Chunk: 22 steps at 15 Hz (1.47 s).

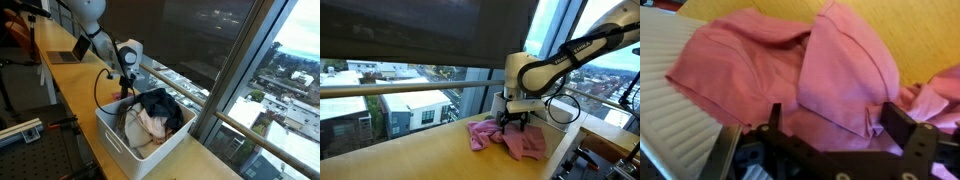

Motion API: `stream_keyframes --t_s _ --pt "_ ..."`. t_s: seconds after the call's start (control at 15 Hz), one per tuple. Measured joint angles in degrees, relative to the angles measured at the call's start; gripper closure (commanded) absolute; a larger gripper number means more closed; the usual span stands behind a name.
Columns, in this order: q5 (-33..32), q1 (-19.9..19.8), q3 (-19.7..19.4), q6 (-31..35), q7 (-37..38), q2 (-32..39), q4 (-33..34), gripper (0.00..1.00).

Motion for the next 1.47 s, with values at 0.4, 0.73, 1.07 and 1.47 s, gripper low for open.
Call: stream_keyframes --t_s 0.4,0.73,1.07,1.47 --pt "0.02 0.09 -0.23 1.96 0.0 0.64 -0.85 0.18" --pt "0.07 0.46 -0.22 4.63 0.0 1.61 -3.2 0.55" --pt "0.07 1.92 -0.19 5.22 0.0 1.66 -4.5 0.92" --pt "0.06 4.36 0.04 5.22 0.0 -0.3 -4.52 0.98"
